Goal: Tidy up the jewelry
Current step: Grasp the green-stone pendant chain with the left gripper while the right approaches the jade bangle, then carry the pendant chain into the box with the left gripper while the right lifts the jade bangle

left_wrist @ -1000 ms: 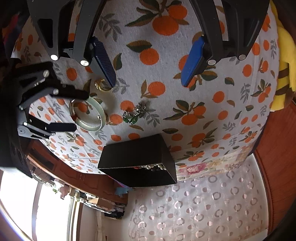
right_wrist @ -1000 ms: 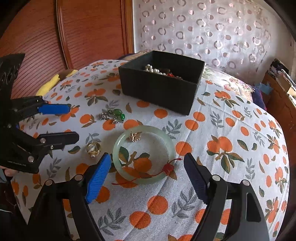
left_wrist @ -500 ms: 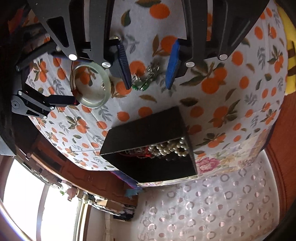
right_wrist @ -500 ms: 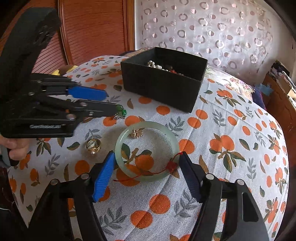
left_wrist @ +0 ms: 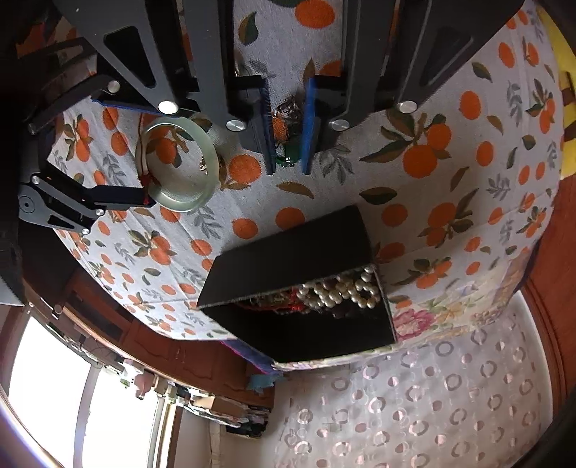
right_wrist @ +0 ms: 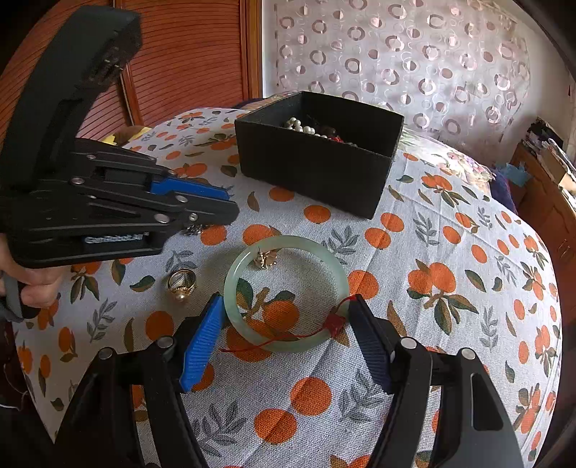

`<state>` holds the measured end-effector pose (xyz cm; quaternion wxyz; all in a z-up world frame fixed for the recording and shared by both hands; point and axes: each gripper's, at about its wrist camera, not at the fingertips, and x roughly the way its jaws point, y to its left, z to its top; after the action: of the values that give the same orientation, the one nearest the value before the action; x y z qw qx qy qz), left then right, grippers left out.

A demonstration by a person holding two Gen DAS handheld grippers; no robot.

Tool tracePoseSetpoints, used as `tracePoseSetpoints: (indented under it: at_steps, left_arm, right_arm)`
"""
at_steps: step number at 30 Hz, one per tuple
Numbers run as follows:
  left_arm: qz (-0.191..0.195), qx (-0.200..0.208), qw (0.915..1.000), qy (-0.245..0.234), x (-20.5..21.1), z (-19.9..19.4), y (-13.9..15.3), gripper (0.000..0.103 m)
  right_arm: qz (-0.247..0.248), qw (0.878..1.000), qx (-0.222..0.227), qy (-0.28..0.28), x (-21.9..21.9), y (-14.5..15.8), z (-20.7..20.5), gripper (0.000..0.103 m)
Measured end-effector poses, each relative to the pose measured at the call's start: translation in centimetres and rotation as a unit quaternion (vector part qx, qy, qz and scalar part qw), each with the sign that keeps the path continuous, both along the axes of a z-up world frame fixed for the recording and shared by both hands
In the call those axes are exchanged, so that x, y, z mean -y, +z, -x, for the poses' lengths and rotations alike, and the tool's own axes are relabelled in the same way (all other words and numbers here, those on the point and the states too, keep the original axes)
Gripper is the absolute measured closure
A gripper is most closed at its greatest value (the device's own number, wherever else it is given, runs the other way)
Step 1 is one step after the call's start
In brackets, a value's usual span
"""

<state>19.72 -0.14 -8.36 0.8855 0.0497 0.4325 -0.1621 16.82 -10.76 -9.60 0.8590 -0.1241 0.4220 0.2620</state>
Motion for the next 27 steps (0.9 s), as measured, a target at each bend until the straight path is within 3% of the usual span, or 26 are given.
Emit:
tracePoseSetpoints:
  at_steps: [16, 27]
  left_arm:
    - [0.024, 0.057, 0.998, 0.009, -0.3, 1.9, 5.2, 0.094]
    - [0.031, 0.094, 0.995, 0.013, 0.2, 1.8, 8.8, 0.094]
  right_arm:
    - [-0.002, 1.0, 0.018, -0.004, 0.1, 0.7, 0.4, 0.031]
    - [-0.03, 0.998, 0.052, -0.011, 1.2, 4.6, 0.0, 0.032]
